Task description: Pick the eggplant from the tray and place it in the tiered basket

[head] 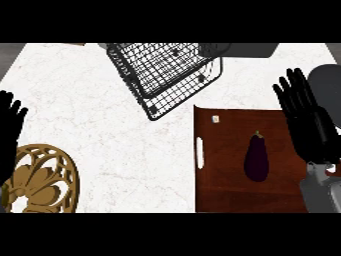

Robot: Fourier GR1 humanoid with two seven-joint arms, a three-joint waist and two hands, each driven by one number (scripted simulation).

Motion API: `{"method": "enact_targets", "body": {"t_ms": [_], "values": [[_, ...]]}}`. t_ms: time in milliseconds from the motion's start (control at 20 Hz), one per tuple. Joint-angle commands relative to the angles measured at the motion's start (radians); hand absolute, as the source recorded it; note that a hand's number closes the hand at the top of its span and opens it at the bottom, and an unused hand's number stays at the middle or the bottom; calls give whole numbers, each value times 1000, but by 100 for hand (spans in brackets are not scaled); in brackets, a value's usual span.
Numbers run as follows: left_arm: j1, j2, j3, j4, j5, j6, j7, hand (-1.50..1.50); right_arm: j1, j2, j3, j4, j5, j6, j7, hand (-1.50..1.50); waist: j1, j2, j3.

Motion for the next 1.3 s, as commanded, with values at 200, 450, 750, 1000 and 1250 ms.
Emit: {"method": "enact_targets", "body": {"t_ms": [200,450,750,1000,1250], "values": [[0,19,-105,35,-65,-146,-28,0,-125,33,198,-2,345,-167,-8,150,-19,19,-3],[-9,23,-117,47,-24,-176,28,0,40,28,78,190,565,-546,150,-150,-66,25,-7],[-22,-20,-139,121,-36,-230,-29,0,-2,4,250,168,963,-664,372,-150,-37,16,-6],[-28,-7,-144,90,-37,-224,11,0,-34,-154,289,182,1164,-401,633,-150,-41,9,-12],[-35,-13,-139,78,-23,-228,23,0,-74,-181,402,143,1125,-3,854,-150,-24,7,-12]]}}
